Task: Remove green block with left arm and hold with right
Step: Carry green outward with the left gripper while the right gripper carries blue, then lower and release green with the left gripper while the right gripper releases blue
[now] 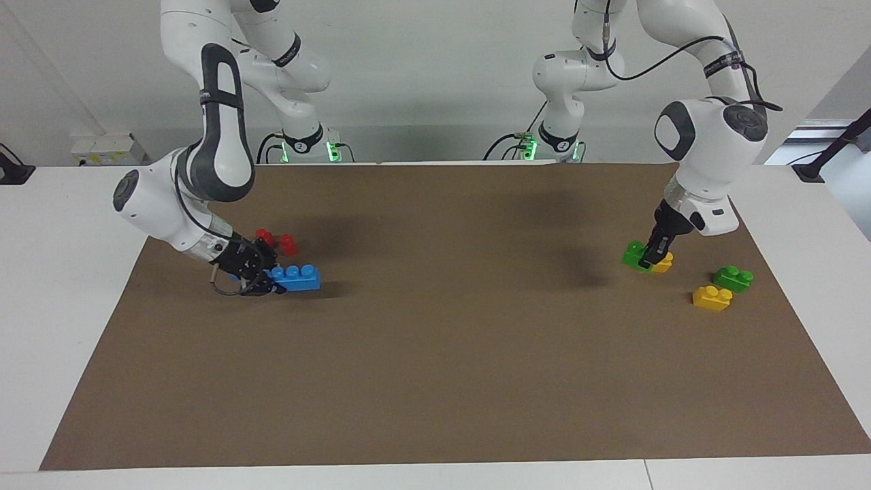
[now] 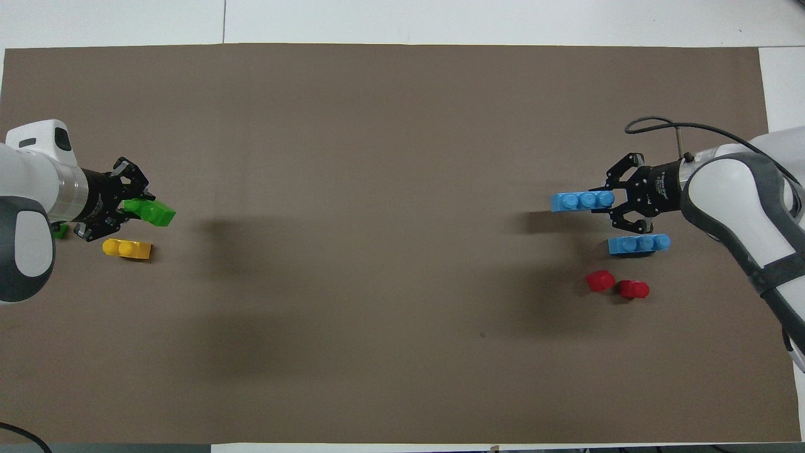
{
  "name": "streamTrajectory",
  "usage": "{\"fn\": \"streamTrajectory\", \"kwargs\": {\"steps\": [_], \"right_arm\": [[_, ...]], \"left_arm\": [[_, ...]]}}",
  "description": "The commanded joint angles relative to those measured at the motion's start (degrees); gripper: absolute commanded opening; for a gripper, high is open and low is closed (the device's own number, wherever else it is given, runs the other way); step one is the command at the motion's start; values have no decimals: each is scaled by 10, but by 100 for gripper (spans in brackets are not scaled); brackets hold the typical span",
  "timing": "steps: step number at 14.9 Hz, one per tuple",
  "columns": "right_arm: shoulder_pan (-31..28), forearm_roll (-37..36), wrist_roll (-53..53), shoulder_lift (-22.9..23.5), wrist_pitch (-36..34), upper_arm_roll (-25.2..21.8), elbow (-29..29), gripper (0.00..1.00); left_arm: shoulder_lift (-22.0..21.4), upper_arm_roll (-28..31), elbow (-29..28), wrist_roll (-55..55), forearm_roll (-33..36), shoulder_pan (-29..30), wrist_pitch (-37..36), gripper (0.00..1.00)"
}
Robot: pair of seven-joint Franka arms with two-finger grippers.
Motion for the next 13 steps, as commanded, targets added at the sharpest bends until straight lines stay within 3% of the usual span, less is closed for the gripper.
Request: {"fn": "streamTrajectory", "kwargs": {"steps": [1, 13], "right_arm": [[-27, -11, -17, 27, 5, 9, 6, 0], [-27, -8, -39, 40, 45, 10, -25, 0]], "left_arm": [[46, -6, 4, 13, 5, 21, 58, 0], [155, -4, 37, 24, 7, 46, 153, 0]]}}
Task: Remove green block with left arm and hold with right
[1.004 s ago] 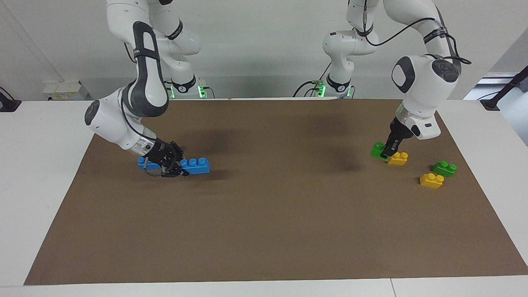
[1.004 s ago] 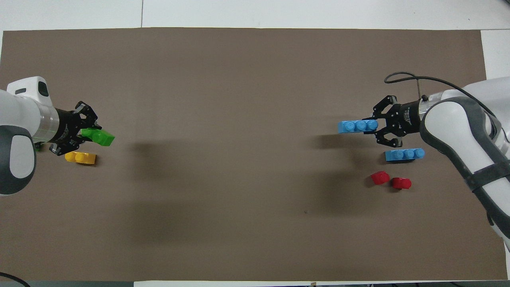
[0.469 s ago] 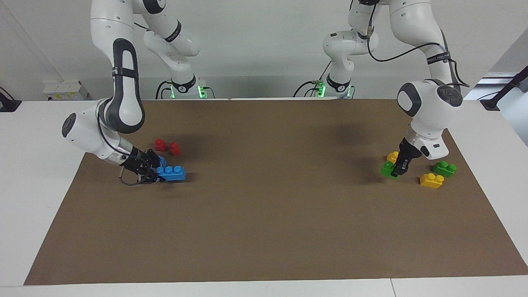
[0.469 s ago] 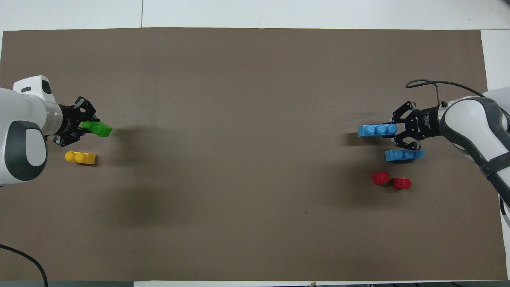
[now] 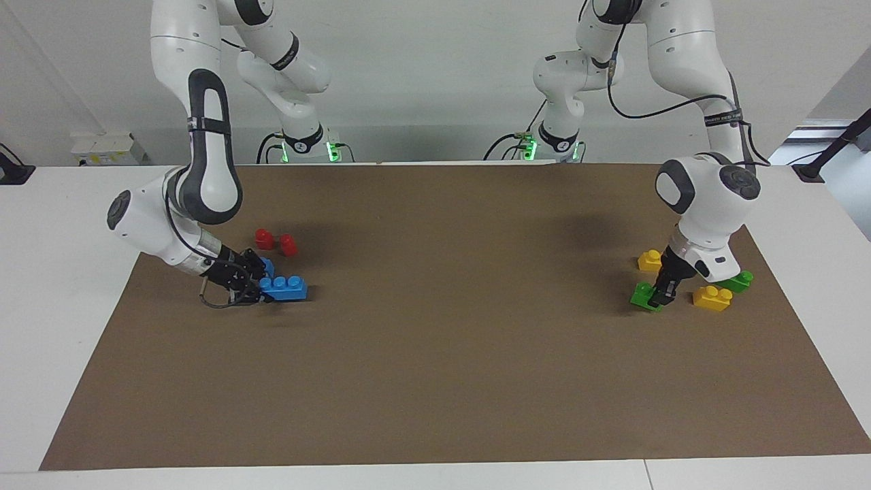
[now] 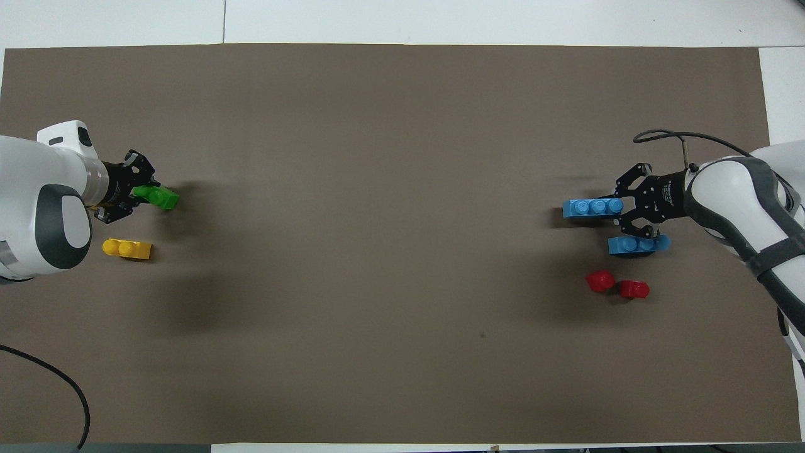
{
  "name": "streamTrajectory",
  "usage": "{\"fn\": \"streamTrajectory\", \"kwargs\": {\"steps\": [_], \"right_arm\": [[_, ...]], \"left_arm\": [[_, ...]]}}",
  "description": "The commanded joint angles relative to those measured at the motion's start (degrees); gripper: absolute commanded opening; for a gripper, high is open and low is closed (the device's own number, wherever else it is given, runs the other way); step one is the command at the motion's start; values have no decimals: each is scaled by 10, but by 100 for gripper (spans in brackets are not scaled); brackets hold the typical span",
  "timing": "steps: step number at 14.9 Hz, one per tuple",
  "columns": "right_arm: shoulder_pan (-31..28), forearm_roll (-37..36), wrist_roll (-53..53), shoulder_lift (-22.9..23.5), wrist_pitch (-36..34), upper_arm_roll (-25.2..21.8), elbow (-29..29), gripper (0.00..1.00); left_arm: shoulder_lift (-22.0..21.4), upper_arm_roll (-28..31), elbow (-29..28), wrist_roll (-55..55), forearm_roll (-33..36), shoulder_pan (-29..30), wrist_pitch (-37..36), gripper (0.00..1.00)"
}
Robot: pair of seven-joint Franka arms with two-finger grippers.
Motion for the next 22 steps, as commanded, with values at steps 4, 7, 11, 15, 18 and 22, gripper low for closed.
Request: {"fn": "streamTrajectory", "kwargs": {"steps": [4, 7, 11, 15, 18, 22], "right_arm": [[1, -4, -12, -1, 20, 9, -24, 0], [1, -4, -12, -2, 24, 8, -27, 0], [1, -5, -12, -4, 17, 9, -26, 58], [2, -5, -5, -11, -7, 8, -5, 65], [6, -11, 6, -19, -37, 8, 21, 68], [7, -13, 9, -42, -52, 8, 33, 79]], "left_arm": [[27, -4, 10, 10, 7, 13, 27, 0], [27, -4, 11, 15, 7, 14, 26, 7], [16, -4, 12, 19, 7, 11, 16, 100], [-15, -5, 13, 22, 7, 9, -14, 100], [-45, -6, 15, 23, 8, 1, -46, 100], [-86, -9, 24, 82, 26, -15, -126, 100]]}}
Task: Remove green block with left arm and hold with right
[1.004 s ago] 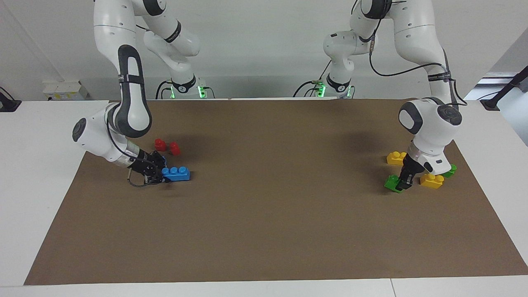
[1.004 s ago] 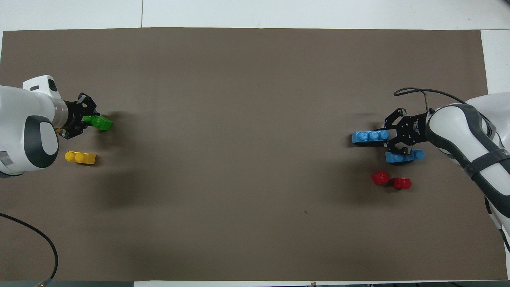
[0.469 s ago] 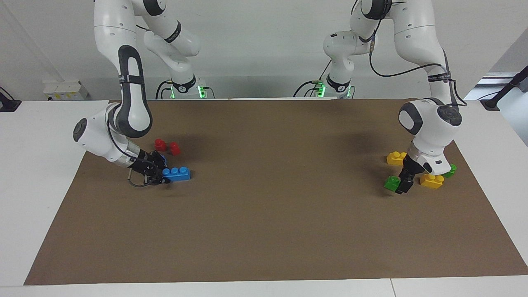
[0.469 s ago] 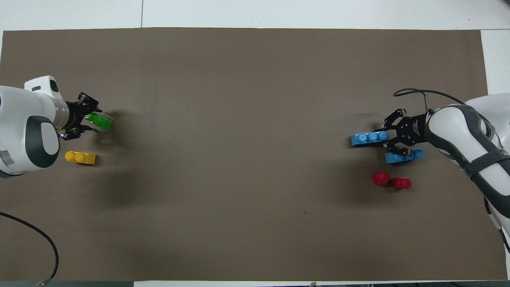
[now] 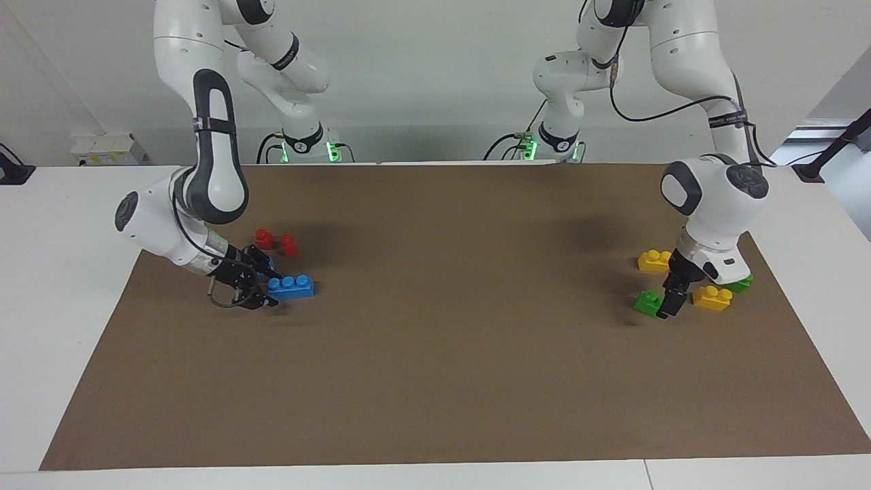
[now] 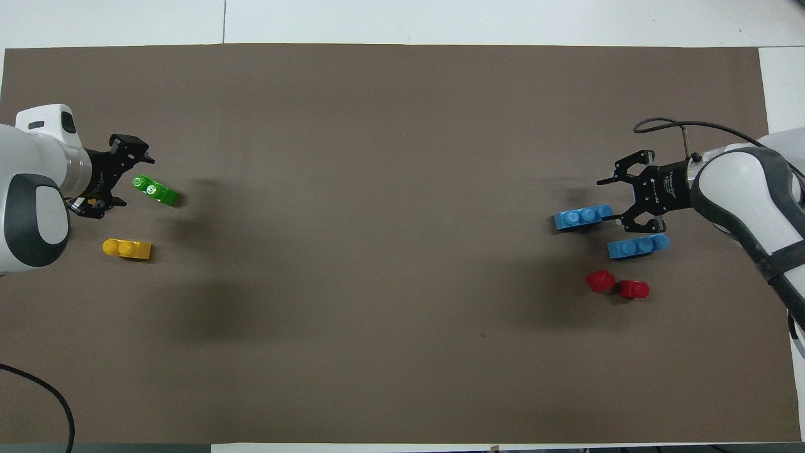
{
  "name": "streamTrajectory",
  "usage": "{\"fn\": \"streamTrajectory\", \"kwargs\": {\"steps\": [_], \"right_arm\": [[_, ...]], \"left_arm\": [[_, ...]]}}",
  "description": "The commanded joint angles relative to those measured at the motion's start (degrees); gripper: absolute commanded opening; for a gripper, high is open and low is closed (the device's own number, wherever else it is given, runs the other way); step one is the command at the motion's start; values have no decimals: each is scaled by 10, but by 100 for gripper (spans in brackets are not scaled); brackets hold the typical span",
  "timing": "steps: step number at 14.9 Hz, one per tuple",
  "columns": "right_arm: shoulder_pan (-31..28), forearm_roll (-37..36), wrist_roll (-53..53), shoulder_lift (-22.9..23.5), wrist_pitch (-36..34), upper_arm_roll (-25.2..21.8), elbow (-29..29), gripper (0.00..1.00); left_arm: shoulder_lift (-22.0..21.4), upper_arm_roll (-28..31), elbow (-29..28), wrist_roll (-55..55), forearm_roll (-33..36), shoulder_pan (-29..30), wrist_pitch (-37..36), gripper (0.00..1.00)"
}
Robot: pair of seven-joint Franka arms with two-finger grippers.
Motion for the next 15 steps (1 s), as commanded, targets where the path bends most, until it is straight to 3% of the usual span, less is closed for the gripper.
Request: {"fn": "streamTrajectory", "kwargs": {"steps": [1, 5, 7, 10, 13, 15], "right_arm": [[0, -18, 8, -26, -14, 1, 3, 83], [11, -79, 4, -64, -44, 2, 20, 91], [15, -125, -2, -66, -89, 3, 60, 98], [35, -185, -35, -68, -157, 5, 134, 100], [40, -216, -104, -95, -181, 7, 157, 100], [47, -233, -163, -112, -186, 7, 157, 100]], "left_arm": [[-46, 3, 0, 62, 14, -10, -66, 100], [-111, 1, 0, 215, 14, -24, -160, 100], [-142, 2, 0, 271, 14, -29, -195, 100], [-187, 4, 0, 317, 14, -45, -255, 100], [-207, 2, 11, 344, 35, -62, -296, 100], [-191, 7, 63, 381, 42, -79, -334, 100]]}}
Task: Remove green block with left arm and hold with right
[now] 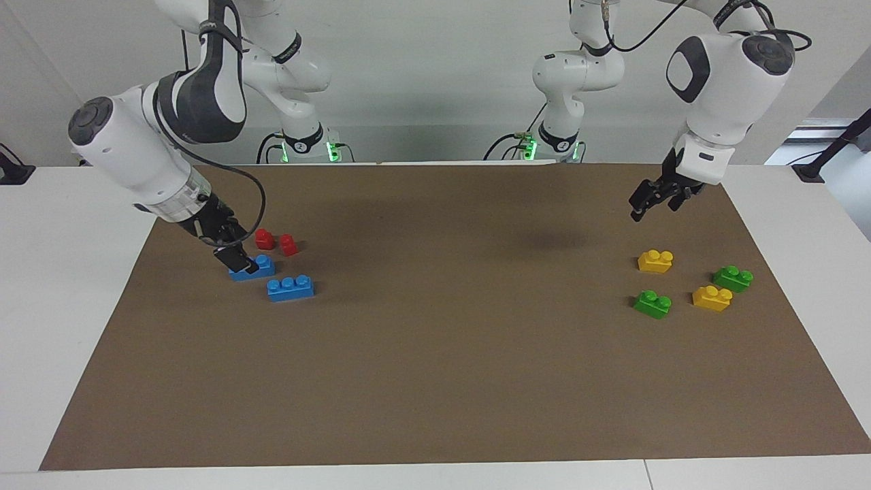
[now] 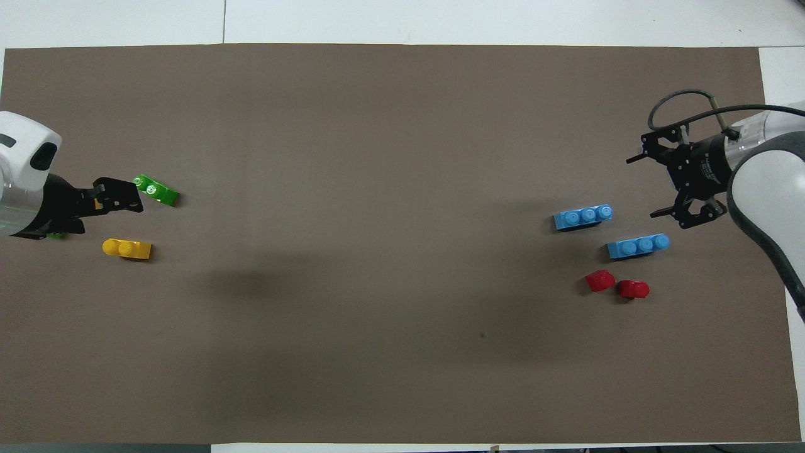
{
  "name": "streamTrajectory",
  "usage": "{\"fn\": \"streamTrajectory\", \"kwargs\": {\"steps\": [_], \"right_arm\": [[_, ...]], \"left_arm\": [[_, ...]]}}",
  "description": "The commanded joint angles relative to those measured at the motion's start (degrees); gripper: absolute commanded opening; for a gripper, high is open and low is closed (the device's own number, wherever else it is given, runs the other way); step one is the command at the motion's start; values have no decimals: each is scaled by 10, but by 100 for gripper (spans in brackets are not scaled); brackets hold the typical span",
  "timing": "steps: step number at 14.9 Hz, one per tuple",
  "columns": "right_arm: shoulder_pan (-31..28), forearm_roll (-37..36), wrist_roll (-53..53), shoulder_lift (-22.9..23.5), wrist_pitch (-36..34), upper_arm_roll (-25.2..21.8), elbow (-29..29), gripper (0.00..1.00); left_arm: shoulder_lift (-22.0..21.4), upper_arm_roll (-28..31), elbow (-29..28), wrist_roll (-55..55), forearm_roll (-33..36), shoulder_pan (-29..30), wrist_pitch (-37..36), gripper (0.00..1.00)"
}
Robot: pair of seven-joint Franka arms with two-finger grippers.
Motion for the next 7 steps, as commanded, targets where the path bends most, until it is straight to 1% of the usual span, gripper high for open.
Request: {"fn": "streamTrajectory", "kwargs": {"steps": [1, 2, 3, 4, 6, 7], "right_arm": [[1, -31, -88, -21, -12, 4, 4, 100], [0, -38, -129, -25, -14, 4, 10, 100], [0, -39, -173, -32, -15, 3, 10, 100], [0, -40, -211, -42, -18, 3, 10, 100], [0, -43, -264, -60, -50, 3, 13, 100], [0, -53, -286, -70, -60, 3, 13, 100]], "left_arm": [[33, 12, 87, 35, 17, -20, -72, 100], [45, 12, 121, 36, 17, -21, -95, 100], [49, 12, 134, 36, 17, -21, -106, 100], [49, 12, 134, 36, 16, -21, -104, 100], [47, 12, 123, 37, 16, -18, -89, 100], [45, 12, 110, 38, 16, -14, -67, 100]]}}
